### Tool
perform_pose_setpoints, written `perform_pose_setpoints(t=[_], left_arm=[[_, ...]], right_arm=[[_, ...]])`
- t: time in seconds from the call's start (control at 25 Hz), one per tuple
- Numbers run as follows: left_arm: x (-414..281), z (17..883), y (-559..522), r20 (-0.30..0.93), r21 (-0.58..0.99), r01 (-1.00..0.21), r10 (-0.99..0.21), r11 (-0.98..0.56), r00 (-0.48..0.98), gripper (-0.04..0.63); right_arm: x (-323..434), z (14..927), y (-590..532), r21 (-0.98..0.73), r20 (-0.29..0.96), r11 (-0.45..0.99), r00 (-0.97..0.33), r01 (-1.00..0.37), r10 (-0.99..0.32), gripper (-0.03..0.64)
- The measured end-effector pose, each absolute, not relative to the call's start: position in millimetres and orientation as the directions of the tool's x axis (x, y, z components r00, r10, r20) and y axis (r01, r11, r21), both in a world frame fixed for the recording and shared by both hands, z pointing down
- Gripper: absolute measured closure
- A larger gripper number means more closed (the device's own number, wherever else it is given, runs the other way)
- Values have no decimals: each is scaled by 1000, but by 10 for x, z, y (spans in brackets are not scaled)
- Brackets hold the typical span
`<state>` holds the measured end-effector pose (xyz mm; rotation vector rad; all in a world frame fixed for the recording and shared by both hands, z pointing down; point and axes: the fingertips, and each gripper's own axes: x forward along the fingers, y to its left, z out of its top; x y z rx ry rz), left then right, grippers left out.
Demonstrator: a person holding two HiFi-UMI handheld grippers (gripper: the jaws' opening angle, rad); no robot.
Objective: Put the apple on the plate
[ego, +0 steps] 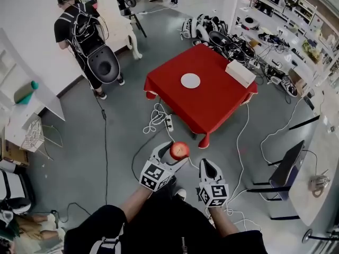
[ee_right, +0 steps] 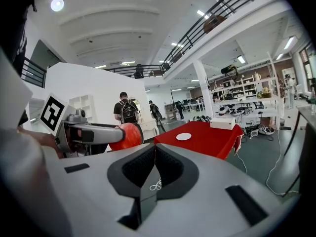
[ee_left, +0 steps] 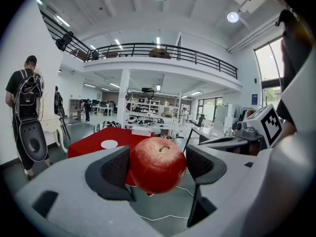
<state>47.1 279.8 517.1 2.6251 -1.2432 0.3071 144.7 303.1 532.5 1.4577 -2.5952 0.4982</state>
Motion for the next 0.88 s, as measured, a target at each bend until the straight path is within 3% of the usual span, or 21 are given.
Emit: perform_pose_setpoints(t=[0.88], left_arm=[[105, 5367, 1179, 302, 134, -725, -669, -675, 679, 235]], right_arm=[[994, 5442, 1413, -211, 306, 424, -471, -881, -827, 605]])
